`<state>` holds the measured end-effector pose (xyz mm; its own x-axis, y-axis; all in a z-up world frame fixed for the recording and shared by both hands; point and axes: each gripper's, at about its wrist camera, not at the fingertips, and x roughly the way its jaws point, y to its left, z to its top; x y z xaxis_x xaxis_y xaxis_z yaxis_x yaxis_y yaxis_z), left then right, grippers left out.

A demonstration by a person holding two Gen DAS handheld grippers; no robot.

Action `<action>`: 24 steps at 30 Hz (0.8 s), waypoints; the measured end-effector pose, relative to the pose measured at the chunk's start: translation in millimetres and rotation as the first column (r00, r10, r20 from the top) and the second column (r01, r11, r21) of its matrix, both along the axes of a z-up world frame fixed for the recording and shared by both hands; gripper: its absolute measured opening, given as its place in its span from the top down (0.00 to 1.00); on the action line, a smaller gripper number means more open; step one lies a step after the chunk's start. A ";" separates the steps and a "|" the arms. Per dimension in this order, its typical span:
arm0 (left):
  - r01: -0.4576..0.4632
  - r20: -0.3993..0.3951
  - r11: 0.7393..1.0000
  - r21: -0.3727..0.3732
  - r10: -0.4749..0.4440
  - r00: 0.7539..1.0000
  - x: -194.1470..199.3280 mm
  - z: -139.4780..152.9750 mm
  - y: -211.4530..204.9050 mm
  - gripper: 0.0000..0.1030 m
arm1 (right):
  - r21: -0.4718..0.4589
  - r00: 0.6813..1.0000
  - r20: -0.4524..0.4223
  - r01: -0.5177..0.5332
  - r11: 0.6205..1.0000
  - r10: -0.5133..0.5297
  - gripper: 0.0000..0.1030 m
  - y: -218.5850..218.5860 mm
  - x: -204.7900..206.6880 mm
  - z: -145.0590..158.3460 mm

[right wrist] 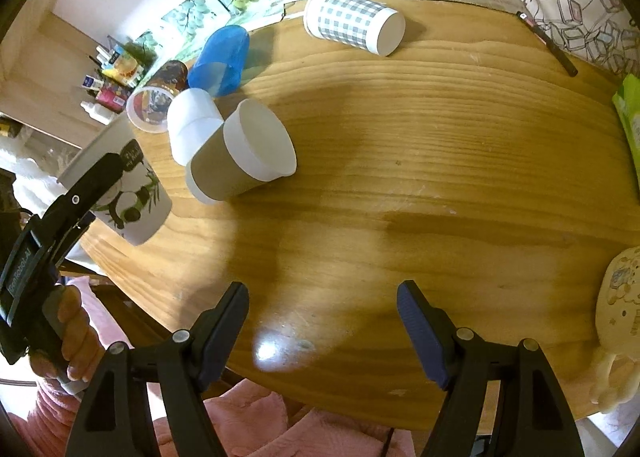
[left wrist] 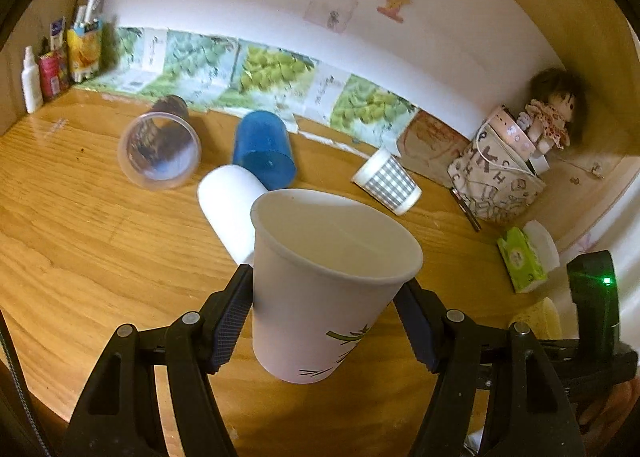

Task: Flip cup upright
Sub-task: 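Carry the cup with the left gripper and lower it upright onto the desk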

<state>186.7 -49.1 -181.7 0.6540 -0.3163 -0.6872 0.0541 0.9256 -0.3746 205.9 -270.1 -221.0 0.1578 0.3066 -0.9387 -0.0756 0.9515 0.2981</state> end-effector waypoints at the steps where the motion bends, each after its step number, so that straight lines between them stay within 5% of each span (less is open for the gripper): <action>1: -0.007 0.014 1.000 0.004 0.007 1.000 -1.2 -2.2 0.8 0.29 | -0.005 1.000 0.001 0.000 1.000 0.000 0.25 0.5 0.0 -0.7; 10: -0.057 0.109 0.998 0.042 0.052 0.993 -7.5 -16.7 10.7 0.29 | -0.019 0.998 0.062 0.013 1.000 -0.012 0.25 6.0 2.1 -1.8; 24: -0.008 0.187 0.995 0.103 -0.011 0.982 -7.2 -29.2 17.3 0.29 | -0.037 0.997 0.065 -0.043 0.998 0.046 0.25 24.6 1.0 -13.8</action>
<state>179.5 -31.8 -210.9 0.7736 -0.2520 -0.5815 0.1160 0.9584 -0.2609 206.9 -245.5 -234.8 0.2068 0.2811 -0.9371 -0.1363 0.9568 0.2569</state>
